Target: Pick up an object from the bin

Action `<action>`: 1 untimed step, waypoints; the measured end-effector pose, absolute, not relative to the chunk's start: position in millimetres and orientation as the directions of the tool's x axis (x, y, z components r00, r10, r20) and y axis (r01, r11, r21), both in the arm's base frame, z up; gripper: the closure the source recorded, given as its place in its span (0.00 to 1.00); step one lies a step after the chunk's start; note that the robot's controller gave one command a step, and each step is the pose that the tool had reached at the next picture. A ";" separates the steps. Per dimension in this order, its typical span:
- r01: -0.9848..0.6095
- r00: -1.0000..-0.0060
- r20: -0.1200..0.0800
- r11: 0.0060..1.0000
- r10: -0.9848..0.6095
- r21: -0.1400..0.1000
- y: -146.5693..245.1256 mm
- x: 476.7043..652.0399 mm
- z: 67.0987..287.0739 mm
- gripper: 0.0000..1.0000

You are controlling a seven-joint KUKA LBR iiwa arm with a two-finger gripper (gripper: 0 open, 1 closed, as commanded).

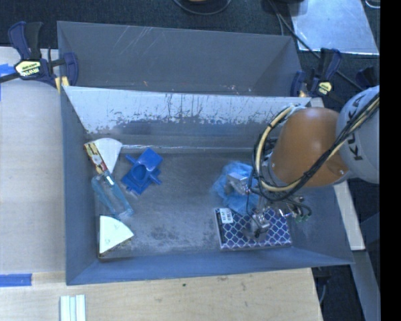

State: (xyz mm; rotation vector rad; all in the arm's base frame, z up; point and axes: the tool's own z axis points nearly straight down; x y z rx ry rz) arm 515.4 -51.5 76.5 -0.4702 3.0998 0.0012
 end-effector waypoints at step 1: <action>-0.200 -0.980 -0.007 0.980 -0.200 -0.001 -43.0 528.9 146.6 0.00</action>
Offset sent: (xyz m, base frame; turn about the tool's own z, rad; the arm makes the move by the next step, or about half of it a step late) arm 0.0391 -0.0145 0.0235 -0.0922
